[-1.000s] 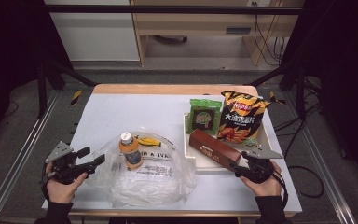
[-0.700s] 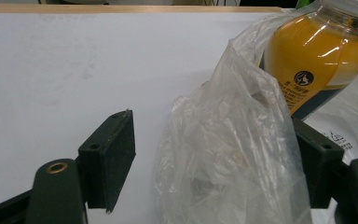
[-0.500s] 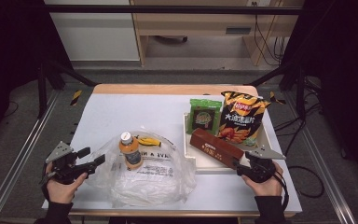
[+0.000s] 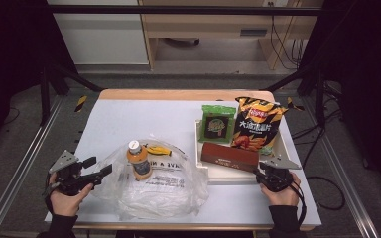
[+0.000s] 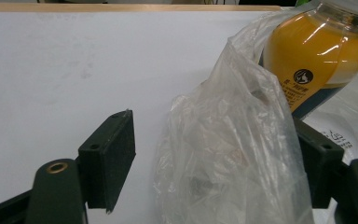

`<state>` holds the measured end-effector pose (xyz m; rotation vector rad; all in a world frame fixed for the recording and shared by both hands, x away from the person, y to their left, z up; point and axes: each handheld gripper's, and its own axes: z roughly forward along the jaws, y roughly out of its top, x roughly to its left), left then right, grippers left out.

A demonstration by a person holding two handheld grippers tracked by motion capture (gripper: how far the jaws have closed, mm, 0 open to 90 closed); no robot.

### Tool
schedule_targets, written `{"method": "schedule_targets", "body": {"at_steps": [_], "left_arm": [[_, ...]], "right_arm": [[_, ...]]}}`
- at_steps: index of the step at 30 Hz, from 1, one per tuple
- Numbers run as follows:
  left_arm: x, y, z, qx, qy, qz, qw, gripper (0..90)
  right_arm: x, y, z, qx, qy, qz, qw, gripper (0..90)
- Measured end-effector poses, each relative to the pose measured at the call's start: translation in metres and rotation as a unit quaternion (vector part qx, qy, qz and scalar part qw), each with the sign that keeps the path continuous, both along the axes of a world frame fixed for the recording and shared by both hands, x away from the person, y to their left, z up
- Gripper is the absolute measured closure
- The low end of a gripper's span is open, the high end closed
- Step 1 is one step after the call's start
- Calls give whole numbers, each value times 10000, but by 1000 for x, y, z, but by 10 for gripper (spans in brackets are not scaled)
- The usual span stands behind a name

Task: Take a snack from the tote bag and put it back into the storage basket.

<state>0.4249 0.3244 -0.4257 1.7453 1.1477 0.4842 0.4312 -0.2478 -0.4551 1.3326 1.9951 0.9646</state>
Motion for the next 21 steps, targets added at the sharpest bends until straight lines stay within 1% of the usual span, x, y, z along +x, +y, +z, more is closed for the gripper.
{"method": "schedule_targets", "body": {"at_steps": [2, 4, 5, 7, 8, 10, 11, 12, 14, 15, 19, 21], "left_arm": [[0, 0, 0, -12, 10, 3, 10000, 249], [0, 0, 0, -15, 2, 9, 10000, 249], [0, 0, 0, -20, -1, 11, 10000, 250], [0, 0, 0, -22, -2, 12, 10000, 250], [0, 0, 0, -25, -12, 17, 10000, 250], [-1, 1, 1, -25, -32, 19, 10000, 251], [-1, 1, 2, -31, -39, 21, 10000, 252], [-1, 1, 2, -38, -41, 23, 10000, 252], [-2, 1, 2, -35, -54, 9, 10000, 252], [-2, 1, 3, -43, -60, 7, 10000, 252], [-2, 2, 3, -54, -55, 15, 10000, 252], [-2, 1, 3, -47, -54, 14, 10000, 252]], "right_arm": [[-1, 1, 1, 25, -41, -2, 10000, 675], [-2, 4, 5, 93, -196, 10, 9998, 672], [-2, 6, 8, 128, -296, 24, 9995, 686], [-1, 11, 12, 379, -481, 141, 9980, 715], [0, 14, 14, 429, -545, 190, 9974, 734], [5, 23, 17, 404, -622, 250, 9969, 774], [8, 27, 18, 450, -642, 266, 9966, 793], [12, 29, 18, 445, -647, 240, 9966, 808], [16, 30, 17, 417, -628, 43, 9971, 825], [15, 29, 16, 410, -562, -21, 9976, 821], [4, 20, 10, 344, -503, -68, 9981, 749], [-1, 14, 7, 341, -457, -112, 9983, 736]]}}
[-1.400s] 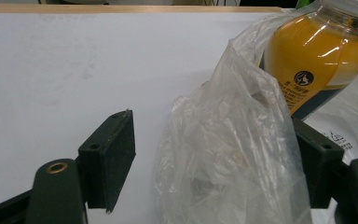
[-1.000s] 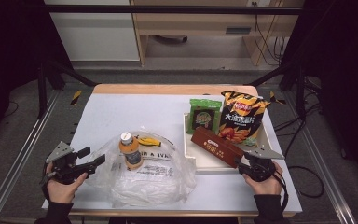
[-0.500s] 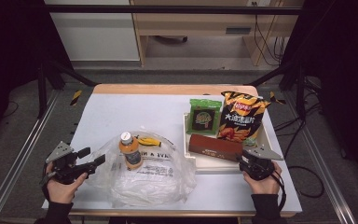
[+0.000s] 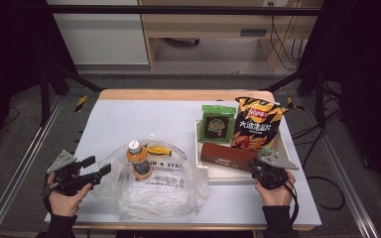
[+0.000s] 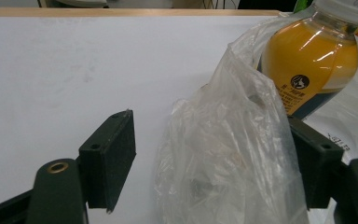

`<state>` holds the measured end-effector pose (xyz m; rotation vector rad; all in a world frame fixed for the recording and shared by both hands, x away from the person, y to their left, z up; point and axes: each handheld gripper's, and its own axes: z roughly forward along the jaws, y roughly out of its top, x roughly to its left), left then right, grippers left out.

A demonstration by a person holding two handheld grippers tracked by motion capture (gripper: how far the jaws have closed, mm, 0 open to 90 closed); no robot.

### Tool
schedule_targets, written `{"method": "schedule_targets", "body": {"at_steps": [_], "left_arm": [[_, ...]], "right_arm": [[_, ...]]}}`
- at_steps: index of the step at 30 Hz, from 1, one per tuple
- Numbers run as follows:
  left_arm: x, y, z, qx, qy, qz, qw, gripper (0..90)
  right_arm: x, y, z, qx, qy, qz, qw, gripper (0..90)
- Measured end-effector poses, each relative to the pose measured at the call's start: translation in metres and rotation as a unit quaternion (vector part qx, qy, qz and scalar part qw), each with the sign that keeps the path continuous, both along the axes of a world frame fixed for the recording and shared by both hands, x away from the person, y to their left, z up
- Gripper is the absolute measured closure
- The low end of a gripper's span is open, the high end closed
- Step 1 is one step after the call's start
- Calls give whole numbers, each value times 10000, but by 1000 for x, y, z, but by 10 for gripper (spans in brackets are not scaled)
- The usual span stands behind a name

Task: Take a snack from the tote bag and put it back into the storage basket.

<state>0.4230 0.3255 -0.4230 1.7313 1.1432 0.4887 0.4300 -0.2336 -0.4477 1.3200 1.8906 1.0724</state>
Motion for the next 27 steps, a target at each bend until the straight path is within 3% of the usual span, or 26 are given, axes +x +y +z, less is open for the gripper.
{"method": "schedule_targets", "body": {"at_steps": [9, 17, 27], "left_arm": [[1, 0, -1, -3, 20, -1, 10000, 252], [1, -2, -1, 25, 23, -20, 10000, 253], [1, -2, -2, 27, 36, -19, 10000, 254]], "right_arm": [[-9, -3, -1, -20, 65, -5, 10000, 735], [-1, -6, -10, -329, 171, -215, 9991, 781], [5, -9, -10, -214, 122, -317, 9992, 756]]}}
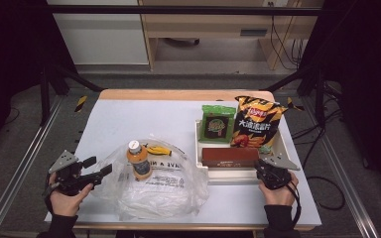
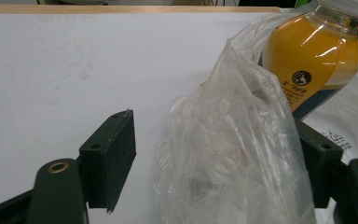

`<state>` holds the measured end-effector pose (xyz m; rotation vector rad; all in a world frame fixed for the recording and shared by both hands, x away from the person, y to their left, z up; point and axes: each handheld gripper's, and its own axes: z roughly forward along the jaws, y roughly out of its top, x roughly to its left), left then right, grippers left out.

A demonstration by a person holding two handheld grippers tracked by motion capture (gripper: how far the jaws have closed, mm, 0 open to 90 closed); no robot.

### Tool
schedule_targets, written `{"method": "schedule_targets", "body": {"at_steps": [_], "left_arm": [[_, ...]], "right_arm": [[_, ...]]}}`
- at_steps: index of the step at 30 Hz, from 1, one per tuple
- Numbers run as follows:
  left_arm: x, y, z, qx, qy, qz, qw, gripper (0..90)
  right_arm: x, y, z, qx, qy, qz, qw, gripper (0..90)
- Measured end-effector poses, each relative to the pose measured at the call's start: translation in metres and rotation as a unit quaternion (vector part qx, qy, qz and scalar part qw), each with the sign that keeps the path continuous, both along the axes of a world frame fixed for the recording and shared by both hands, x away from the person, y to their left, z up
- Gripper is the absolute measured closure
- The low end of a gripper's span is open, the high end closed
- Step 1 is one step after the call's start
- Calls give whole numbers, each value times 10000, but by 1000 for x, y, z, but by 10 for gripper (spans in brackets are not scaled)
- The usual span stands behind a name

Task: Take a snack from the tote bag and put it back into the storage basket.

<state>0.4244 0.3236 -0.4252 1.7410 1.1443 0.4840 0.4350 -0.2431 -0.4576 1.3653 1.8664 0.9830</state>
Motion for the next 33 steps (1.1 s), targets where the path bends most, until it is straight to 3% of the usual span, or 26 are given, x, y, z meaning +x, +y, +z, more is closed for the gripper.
{"method": "schedule_targets", "body": {"at_steps": [4, 6, 11, 19, 33], "left_arm": [[0, 0, 0, 2, 11, 4, 10000, 254], [0, 0, 0, 1, 9, 5, 10000, 254], [0, 0, 0, -1, 7, 0, 10000, 254], [0, -1, 0, 1, 0, -5, 10000, 254], [-2, -3, 4, -12, -73, -63, 10000, 253]], "right_arm": [[0, -5, 3, 28, -188, -110, 9998, 641], [2, -7, 1, 38, -128, -139, 9998, 582], [5, -3, -6, 129, 5, 151, 9998, 612], [4, 1, -5, 147, 6, 236, 9996, 636], [7, 4, -7, 158, -79, 261, 9995, 602]]}}
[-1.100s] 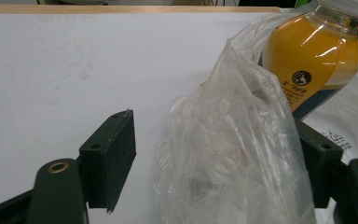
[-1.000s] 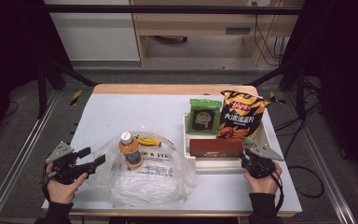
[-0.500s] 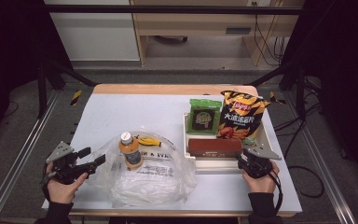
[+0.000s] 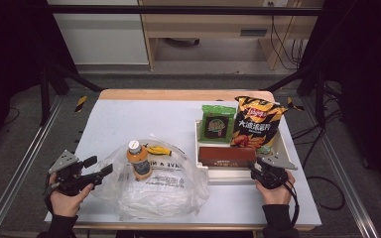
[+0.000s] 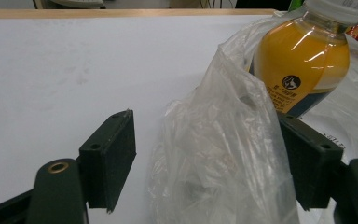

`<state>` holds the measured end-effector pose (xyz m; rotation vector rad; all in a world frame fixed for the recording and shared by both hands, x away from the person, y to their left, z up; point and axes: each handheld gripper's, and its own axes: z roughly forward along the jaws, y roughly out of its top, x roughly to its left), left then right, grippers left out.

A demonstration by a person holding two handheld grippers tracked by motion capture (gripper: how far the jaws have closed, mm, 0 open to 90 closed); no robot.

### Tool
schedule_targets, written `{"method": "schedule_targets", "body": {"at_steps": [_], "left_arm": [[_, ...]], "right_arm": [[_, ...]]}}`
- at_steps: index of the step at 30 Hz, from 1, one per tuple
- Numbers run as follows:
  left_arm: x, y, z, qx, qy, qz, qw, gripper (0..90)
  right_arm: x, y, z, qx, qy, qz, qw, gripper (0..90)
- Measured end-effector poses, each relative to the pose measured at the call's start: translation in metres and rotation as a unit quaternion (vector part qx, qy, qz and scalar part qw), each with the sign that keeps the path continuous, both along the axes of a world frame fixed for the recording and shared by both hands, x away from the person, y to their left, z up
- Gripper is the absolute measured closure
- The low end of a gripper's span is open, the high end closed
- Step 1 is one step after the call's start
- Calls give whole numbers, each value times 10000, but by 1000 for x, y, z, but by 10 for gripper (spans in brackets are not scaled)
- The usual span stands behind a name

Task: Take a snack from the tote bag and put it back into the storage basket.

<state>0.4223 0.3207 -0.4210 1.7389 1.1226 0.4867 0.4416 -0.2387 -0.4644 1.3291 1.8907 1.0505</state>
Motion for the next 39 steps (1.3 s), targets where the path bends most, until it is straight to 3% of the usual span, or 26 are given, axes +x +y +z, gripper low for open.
{"method": "schedule_targets", "body": {"at_steps": [9, 18, 25, 30, 39], "left_arm": [[-6, -5, 13, -77, -202, -110, 9997, 252], [-11, -12, 29, -142, -444, -244, 9986, 246], [-14, -22, 46, -195, -630, -319, 9973, 243], [-13, -33, 51, -128, -650, -347, 9972, 240], [-10, -51, 59, -60, -731, -397, 9965, 237]], "right_arm": [[-6, -4, 10, 286, -239, 50, 9993, 497], [-12, 6, 29, 612, -498, 369, 9962, 383], [-16, 19, 42, 687, -594, 638, 9938, 367], [-19, 26, 48, 679, -634, 834, 9922, 374], [-23, 33, 58, 717, -769, 944, 9900, 364]]}}
